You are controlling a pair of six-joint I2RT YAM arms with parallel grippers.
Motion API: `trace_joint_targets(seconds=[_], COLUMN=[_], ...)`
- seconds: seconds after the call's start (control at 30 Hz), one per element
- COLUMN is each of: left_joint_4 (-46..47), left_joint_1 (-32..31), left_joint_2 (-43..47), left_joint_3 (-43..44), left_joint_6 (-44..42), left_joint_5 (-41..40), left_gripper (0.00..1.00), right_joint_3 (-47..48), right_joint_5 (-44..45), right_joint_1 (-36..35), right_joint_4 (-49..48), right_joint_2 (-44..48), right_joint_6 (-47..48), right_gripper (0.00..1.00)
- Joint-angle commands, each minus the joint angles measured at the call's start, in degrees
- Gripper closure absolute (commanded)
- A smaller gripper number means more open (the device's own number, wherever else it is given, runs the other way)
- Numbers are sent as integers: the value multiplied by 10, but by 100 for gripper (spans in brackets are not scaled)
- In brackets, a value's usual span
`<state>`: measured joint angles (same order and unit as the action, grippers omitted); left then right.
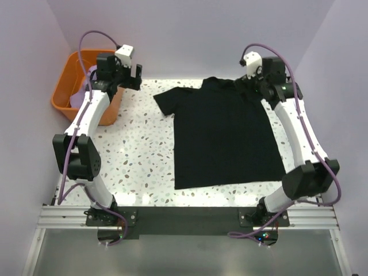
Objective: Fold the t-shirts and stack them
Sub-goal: Flatten the tshirt out
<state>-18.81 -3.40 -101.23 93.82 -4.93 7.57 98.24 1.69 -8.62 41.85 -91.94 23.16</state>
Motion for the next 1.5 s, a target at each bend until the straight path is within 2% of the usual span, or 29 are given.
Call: trace_joint_targets(seconds=[0.0, 0.07, 0.17, 0.2, 0.3, 0.37, 0.53, 0.7, 0.87, 0.9, 1.0, 1.1, 1.13, 1.2, 1.33, 1.37, 1.47], left_joint_4=[-52, -45, -45, -50, -71, -81, -81, -86, -131, -140, -168, -192, -194, -214, -278, -301, -316], left_joint_1=[-11, -29, -52, -57, -75, -86, -105, -110, -101, -98, -81, -71, -71, -72, -87, -93, -98], left_joint_2=[-13, -30, -83, -101, -212, -253, -351, -394, -382, -366, -317, -242, -219, -152, -43, -2, 50], left_joint_3=[-16, -22, 21, 40, 138, 202, 281, 285, 223, 209, 132, 22, -45, -134, -240, -251, -247], left_joint_6=[-74, -84, -113, -116, -123, -133, -167, -205, -259, -263, -274, -292, -293, -299, -287, -282, -253], left_joint_5=[124, 119, 134, 138, 133, 126, 78, 22, -9, -7, -5, 4, 4, 22, 79, 115, 184], left_gripper=[0, 0, 7, 9, 18, 25, 32, 41, 58, 64, 71, 74, 76, 78, 78, 74, 64], right_joint_3=[-74, -88, -121, -148, -202, -230, -286, -335, -337, -334, -307, -244, -221, -139, 37, 105, 177], right_joint_5=[-11, -16, -38, -37, -16, 0, 54, 103, 139, 144, 174, 195, 208, 215, 220, 215, 182], right_joint_1=[3, 3, 3, 3, 3, 3, 2, 4, 14, 16, 30, 48, 56, 60, 58, 59, 58], right_joint_4=[66, 92, 143, 158, 160, 162, 134, 80, 30, 25, -3, -27, -31, -45, -54, -41, -13], right_joint_2=[14, 22, 34, 37, 41, 32, 16, -29, -110, -126, -185, -247, -267, -319, -397, -408, -409], right_joint_6=[10, 12, 15, 16, 13, 11, 18, 32, 57, 62, 88, 116, 122, 141, 150, 142, 130], right_gripper=[1, 4, 15, 25, 37, 42, 46, 48, 52, 53, 55, 55, 55, 55, 54, 53, 52])
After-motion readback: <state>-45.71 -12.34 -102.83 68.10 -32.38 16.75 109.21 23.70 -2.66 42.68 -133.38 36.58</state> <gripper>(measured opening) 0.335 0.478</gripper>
